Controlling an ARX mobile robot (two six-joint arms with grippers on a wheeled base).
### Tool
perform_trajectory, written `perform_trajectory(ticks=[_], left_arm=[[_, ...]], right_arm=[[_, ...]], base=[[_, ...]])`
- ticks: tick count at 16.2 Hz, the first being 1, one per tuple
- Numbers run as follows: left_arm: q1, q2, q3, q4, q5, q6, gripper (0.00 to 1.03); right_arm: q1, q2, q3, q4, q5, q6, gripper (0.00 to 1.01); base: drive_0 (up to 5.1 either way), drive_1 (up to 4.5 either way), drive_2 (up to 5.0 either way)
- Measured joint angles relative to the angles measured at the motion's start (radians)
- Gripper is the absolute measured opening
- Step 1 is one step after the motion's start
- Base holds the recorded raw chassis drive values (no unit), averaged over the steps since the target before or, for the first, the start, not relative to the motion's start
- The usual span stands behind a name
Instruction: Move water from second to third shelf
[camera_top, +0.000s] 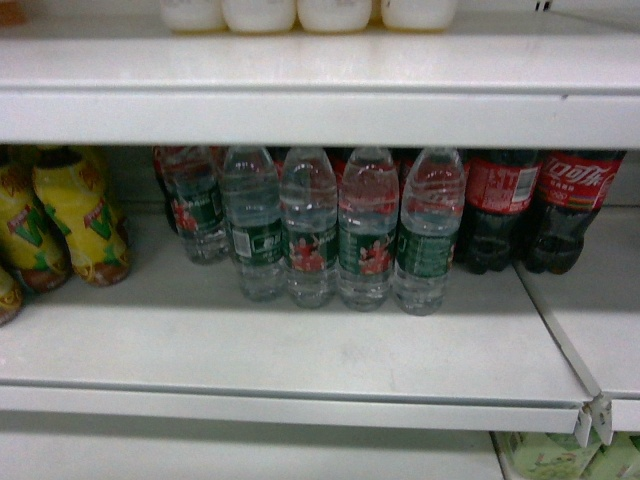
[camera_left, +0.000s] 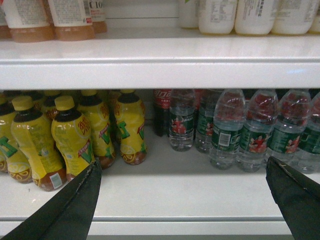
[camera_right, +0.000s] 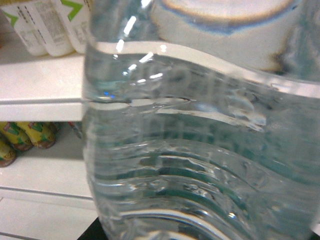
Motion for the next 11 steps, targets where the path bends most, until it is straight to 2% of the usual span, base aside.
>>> perform_trajectory(ticks=[11], left_arm=[[0.000,0.000,0.000,0.002,0.001,0.000,0.98]], right_arm=[[0.000,0.000,0.007,0.004,0.000,0.007,0.42]], base=[[0.0,0.00,0.0]])
